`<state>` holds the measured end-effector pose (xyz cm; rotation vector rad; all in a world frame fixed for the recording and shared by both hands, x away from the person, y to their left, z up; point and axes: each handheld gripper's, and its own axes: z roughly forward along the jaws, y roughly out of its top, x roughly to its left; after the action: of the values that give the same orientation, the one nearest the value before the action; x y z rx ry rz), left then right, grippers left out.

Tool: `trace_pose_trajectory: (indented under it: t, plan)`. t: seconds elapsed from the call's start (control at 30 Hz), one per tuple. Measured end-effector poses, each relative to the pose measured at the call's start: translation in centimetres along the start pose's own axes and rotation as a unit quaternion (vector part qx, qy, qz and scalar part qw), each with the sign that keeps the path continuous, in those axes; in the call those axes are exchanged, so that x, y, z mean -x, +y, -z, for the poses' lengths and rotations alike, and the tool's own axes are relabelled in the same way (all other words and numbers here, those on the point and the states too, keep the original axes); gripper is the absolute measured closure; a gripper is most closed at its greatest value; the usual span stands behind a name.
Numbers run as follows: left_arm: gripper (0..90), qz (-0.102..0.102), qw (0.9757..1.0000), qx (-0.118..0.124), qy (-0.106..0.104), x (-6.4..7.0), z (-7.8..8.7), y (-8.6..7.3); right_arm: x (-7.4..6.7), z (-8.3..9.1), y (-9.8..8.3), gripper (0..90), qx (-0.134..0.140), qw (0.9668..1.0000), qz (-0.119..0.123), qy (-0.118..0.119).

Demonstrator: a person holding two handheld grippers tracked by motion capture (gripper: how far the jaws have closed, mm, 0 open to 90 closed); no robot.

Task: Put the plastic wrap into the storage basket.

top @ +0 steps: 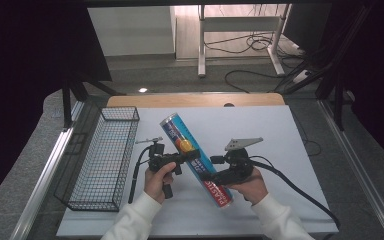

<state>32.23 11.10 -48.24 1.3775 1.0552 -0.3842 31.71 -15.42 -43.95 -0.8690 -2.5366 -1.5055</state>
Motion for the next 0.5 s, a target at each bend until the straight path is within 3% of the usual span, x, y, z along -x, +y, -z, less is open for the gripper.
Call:
trace_pose_trajectory:
  t: [0.23,0.37,0.5]
  plan:
    - [32.0,0.004,0.9999,0.013,-0.010,0.0,1.6,0.6,0.4,2.6,-0.4,12.8,0.012,0.9998,0.005,-0.014]
    - [32.1,0.005,0.9997,0.022,-0.007,0.0,2.7,0.9,1.8,4.2,-1.6,12.7,0.016,0.9989,-0.002,-0.045]
    - [32.1,-0.017,0.9996,0.022,0.012,0.4,3.8,1.4,2.5,4.7,-2.6,12.7,0.005,0.9976,0.004,-0.069]
